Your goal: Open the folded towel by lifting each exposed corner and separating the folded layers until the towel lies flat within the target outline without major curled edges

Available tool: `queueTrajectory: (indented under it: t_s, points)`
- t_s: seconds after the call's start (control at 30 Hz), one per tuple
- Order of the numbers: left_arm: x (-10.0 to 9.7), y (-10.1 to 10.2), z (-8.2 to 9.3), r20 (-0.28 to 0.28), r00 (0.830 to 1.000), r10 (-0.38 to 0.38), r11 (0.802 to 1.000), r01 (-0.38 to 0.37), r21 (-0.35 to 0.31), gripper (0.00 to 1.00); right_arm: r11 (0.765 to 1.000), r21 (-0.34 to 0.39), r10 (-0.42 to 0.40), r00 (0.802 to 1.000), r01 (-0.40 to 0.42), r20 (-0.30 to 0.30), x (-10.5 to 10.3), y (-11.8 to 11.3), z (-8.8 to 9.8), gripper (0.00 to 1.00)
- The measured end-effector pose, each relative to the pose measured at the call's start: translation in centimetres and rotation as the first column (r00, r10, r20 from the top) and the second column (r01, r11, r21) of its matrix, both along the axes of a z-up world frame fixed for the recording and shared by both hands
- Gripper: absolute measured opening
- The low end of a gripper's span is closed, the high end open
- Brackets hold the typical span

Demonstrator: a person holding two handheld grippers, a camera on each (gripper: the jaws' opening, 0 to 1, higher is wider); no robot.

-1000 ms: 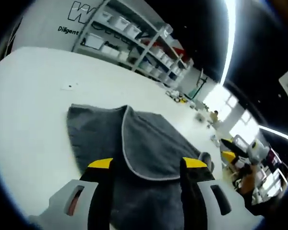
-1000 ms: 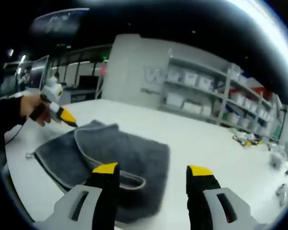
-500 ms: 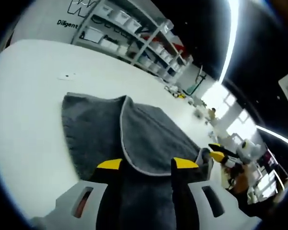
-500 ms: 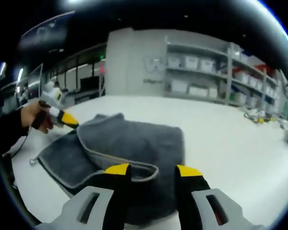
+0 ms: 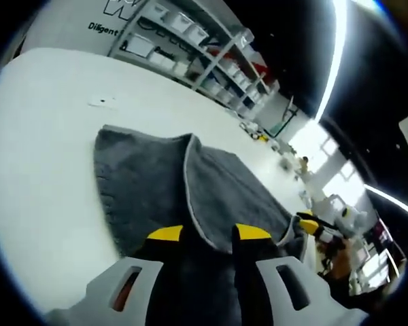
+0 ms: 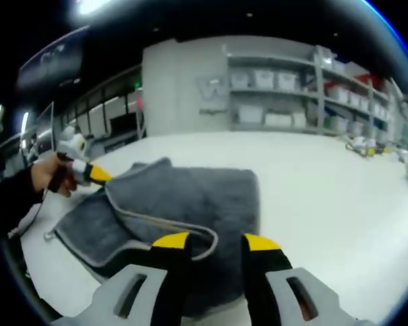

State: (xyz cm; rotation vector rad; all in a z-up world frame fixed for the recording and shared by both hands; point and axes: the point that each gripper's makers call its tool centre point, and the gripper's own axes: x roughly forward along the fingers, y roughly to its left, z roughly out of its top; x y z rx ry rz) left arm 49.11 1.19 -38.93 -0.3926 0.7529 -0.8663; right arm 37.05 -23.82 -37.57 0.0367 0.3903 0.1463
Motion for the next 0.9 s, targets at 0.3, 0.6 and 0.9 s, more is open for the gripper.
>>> queueTrajectory:
  t_s: [0.3, 0.6, 0.9]
  points:
    - [0.5, 0.0, -0.2, 0.010, 1.000, -0.005, 1.000, 0.005, 0.011, 0.14, 1.000, 0.014, 0.019, 0.999, -0.018, -0.042, -1.1, 1.6, -1.1, 0.20]
    - [0.8, -0.5, -0.1, 0.043, 0.999, -0.020, 1.000, 0.019, 0.017, 0.02, 0.998, 0.041, 0.057, 0.995, -0.054, -0.080, -0.7, 1.4, -1.8, 0.04]
    - [2.0, 0.0, 1.0, 0.069, 0.998, -0.001, 1.000, 0.000, 0.006, 0.02, 0.997, 0.011, 0.076, 0.996, -0.076, -0.050, -0.7, 1.3, -1.0, 0.00]
